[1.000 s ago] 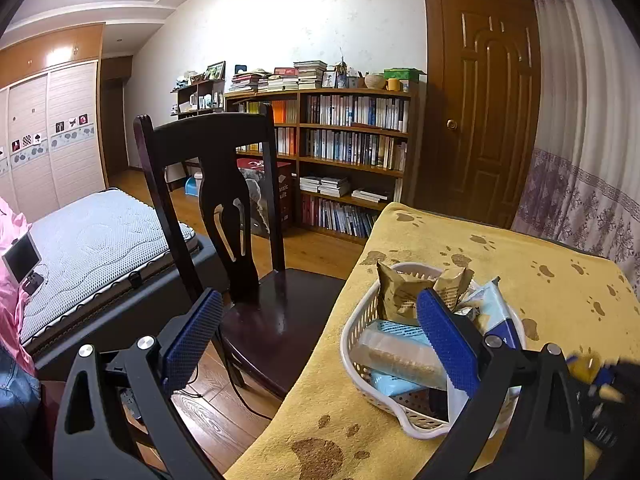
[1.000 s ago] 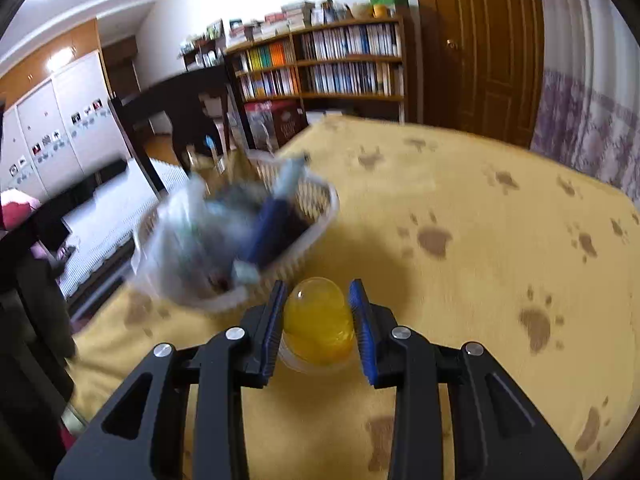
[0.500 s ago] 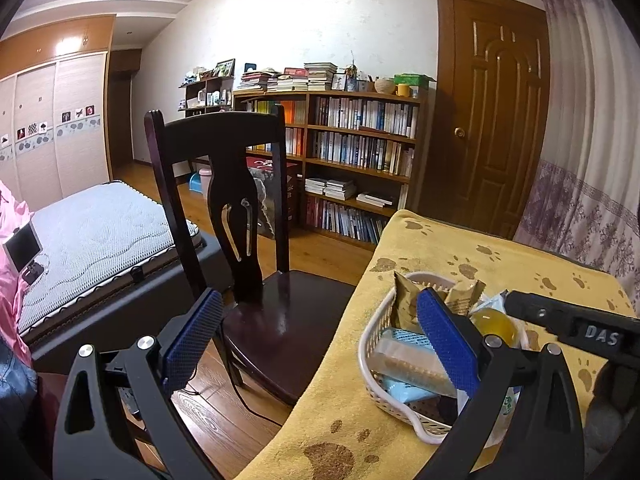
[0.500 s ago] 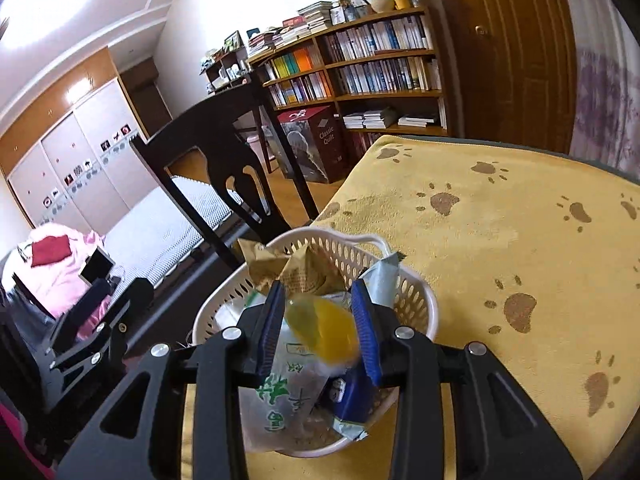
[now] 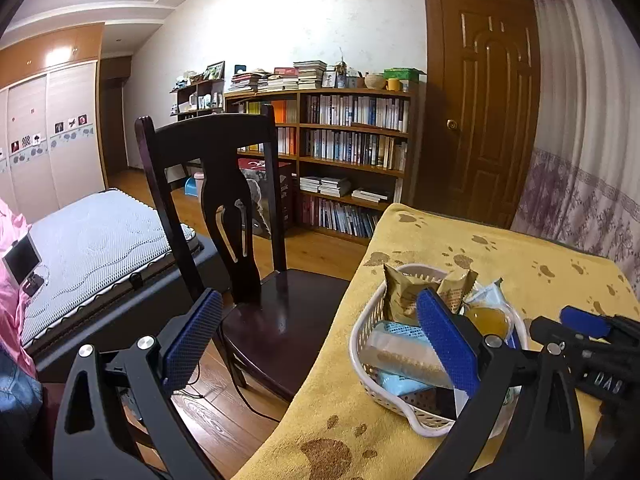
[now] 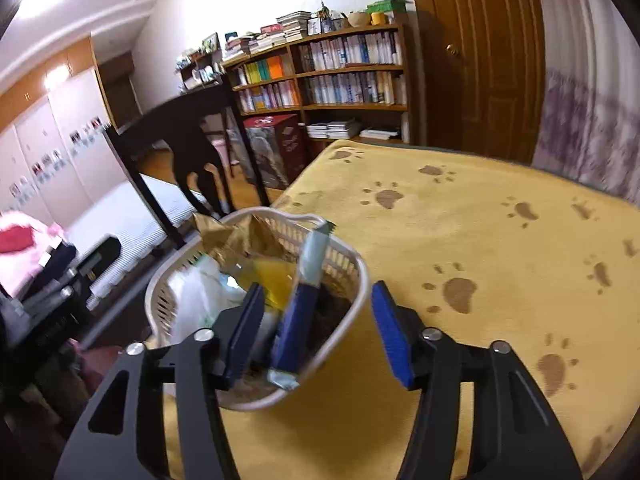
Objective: Organize snacks
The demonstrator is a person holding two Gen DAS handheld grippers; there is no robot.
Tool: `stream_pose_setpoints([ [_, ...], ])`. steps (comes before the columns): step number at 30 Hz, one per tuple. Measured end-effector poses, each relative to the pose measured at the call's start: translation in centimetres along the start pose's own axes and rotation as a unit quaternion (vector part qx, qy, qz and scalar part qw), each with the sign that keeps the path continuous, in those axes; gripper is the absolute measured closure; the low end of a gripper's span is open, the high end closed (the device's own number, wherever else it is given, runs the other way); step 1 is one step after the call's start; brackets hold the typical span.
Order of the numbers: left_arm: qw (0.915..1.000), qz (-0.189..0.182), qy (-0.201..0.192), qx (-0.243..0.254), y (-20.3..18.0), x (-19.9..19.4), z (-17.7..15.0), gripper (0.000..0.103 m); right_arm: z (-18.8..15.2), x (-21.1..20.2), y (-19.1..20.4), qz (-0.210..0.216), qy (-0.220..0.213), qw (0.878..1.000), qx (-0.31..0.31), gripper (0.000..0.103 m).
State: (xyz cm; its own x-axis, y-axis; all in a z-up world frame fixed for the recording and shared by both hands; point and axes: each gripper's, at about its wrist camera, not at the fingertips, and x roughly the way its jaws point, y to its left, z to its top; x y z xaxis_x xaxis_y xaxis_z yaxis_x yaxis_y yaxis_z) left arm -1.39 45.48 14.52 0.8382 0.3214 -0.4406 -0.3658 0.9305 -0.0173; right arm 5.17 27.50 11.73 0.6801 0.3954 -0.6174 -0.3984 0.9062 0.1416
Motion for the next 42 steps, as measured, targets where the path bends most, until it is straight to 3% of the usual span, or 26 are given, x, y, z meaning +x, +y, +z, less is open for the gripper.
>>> stream_pose_setpoints([
  [4, 0.9997, 0.012, -0.009, 0.019, -0.5, -0.2, 0.0, 0.003, -0.8, -1.1, 0.9, -0.034, -0.018, 0.999, -0.034, 0.026],
  [15, 0.9981, 0.021, -0.022, 0.054, -1.4, -0.9, -0.1, 0.003, -2.2, -3.2, 3.5, -0.073, -0.047, 0.991, -0.104, 0.007],
  [42, 0.9963, 0.039, -0.033, 0.069, -1.2, -1.3, 0.0, 0.003, -2.8, -4.3, 5.7, -0.089, -0.059, 0.983, -0.151, 0.005],
])
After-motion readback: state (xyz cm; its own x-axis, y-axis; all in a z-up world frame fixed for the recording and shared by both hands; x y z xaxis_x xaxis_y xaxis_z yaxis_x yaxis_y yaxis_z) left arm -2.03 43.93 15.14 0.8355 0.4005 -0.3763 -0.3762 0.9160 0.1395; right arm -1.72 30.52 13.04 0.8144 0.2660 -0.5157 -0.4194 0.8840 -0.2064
